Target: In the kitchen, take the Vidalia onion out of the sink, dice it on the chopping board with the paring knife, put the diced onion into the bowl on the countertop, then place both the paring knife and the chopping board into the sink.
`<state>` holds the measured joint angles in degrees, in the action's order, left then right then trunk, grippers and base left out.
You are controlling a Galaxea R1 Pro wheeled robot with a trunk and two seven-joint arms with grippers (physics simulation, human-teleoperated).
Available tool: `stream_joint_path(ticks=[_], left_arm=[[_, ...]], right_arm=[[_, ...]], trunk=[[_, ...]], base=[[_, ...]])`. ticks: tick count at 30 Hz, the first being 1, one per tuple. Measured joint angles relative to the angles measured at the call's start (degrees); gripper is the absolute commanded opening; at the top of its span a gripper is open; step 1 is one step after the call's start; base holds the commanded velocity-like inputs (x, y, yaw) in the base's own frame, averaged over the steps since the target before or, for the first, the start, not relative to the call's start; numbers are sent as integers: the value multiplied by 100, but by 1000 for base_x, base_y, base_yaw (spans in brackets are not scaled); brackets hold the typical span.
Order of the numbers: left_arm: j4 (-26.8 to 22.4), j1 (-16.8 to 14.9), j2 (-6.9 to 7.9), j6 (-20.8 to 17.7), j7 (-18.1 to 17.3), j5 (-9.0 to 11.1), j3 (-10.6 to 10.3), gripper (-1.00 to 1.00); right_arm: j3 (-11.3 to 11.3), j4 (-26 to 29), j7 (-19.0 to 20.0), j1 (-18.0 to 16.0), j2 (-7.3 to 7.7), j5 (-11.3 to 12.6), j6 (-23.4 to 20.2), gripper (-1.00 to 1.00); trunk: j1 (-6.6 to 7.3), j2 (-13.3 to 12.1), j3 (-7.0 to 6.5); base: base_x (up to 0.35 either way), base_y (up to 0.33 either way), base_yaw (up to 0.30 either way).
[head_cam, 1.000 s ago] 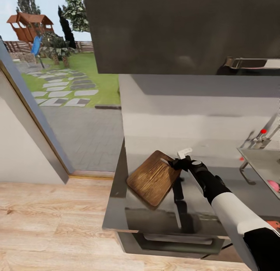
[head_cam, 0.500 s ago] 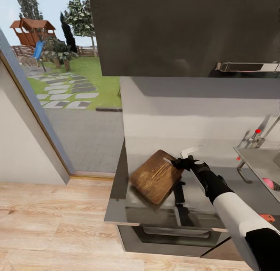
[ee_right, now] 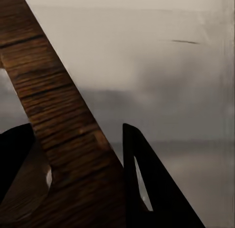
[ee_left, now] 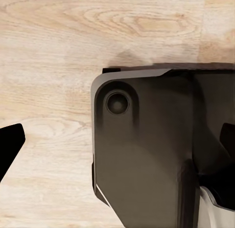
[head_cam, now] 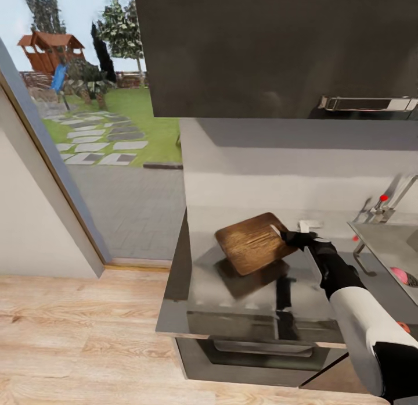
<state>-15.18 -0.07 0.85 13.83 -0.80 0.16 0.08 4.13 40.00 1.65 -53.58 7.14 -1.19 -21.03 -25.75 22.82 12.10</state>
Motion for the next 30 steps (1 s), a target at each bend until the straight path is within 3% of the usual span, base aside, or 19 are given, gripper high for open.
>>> stream_joint_path(ticks=[7,9,13,16,30], left_arm=[[0,0,-30,-6,0,-4,-14,100],[0,0,-41,-7,0,-6,-15,100],[0,0,-49,-8,0,-7,-16,100],[1,0,-51,-9,0,-7,-16,100],[70,0,-101,-8,0,-12,-17,100]], right_arm=[[154,-13,-504,2,3,20,-5,-100],[331,-15,-527,1,6,31,-7,-100],[895,-13,-660,-1,9,-7,-9,-100],[1088,-20,-863,2,3,1,-6,-100],[1185,-274,-1920,3,-37,42,-22,-100]], trunk=[[0,0,-1],[0,-1,-1],[0,0,-1],[0,-1,-1],[0,-2,0]], base=[[0,-18,0],[0,-124,0],[0,-219,0],[0,-287,0],[0,-249,0]])
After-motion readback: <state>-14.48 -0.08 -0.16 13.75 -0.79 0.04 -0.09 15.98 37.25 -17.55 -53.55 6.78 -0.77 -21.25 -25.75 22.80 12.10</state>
